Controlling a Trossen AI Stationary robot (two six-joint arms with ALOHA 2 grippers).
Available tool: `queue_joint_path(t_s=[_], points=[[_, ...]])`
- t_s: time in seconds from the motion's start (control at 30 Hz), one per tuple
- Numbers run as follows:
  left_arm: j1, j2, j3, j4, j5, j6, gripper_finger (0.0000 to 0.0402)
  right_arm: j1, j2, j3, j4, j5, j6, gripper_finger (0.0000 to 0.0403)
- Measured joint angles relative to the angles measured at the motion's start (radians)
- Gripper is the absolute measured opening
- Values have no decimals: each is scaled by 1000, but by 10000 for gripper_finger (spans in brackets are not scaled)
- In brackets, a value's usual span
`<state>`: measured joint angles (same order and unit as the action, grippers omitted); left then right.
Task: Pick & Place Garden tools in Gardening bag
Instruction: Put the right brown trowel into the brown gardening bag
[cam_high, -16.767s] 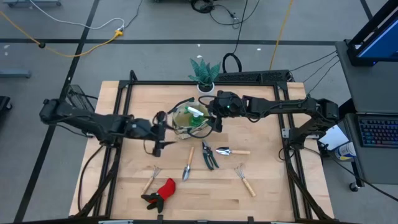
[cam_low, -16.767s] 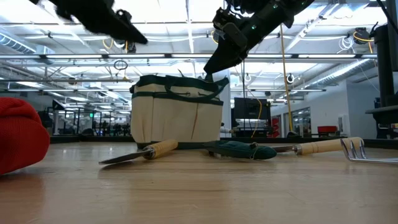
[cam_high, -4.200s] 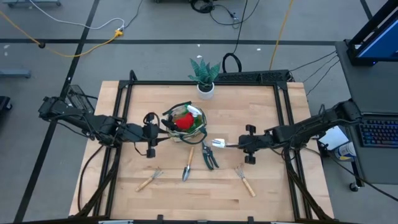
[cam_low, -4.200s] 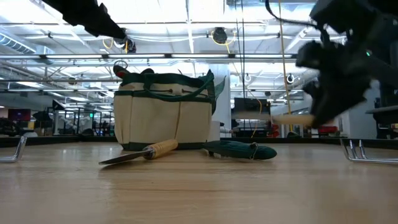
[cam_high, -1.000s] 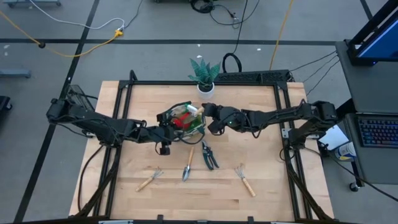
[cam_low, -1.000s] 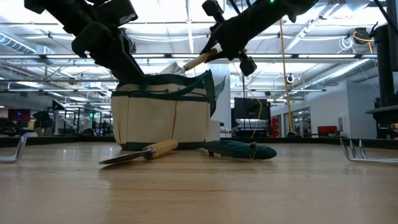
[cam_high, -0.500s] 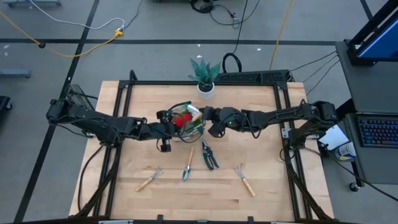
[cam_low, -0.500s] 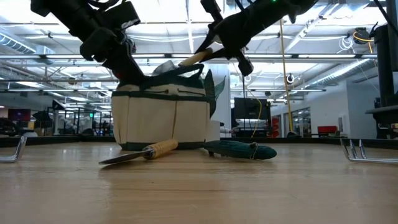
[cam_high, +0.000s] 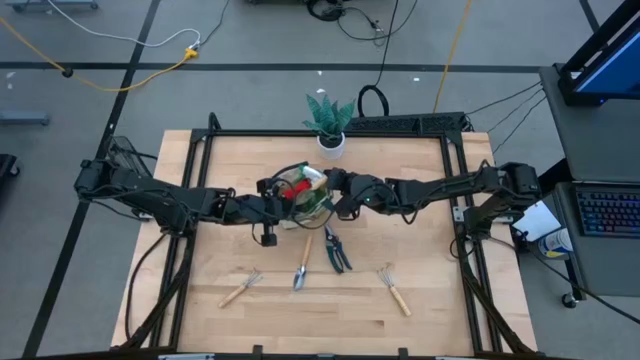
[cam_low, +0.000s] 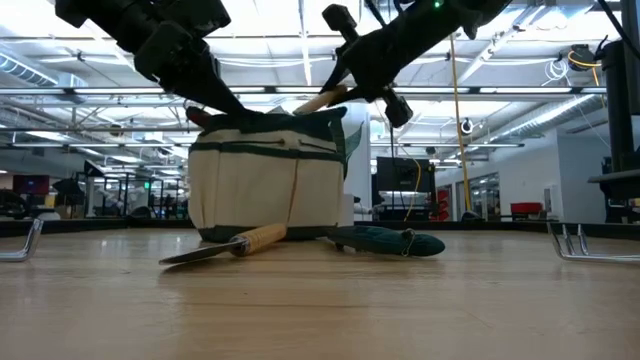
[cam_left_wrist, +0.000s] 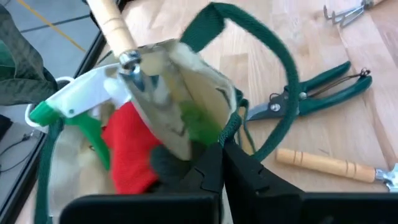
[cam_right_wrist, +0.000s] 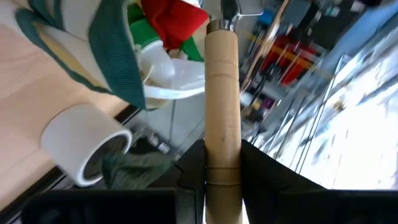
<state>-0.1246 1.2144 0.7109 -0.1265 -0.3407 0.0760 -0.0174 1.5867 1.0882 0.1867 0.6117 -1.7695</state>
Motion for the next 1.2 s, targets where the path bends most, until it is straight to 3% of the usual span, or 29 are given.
queue_joint_path(t_s=[0.17,0.4,0.53,0.7,0.9,1.03,1.2], points=[[7,0,0,4,-1,18,20,3,-8,0,-6,3,-25,62],[33,0,0,20,0,-48,10,9,39,0,2,-136,-52,62],[41,0,0,20,3,-54,21,9,73,0,48,-143,-49,62],[40,0,0,21,3,-53,6,8,101,0,105,-152,-50,75],[40,0,0,19,7,-59,21,9,98,0,113,-263,-44,72],[40,0,0,24,6,-58,19,10,98,0,106,-274,-49,66],[40,0,0,23,3,-59,4,10,98,0,48,-277,-50,89]])
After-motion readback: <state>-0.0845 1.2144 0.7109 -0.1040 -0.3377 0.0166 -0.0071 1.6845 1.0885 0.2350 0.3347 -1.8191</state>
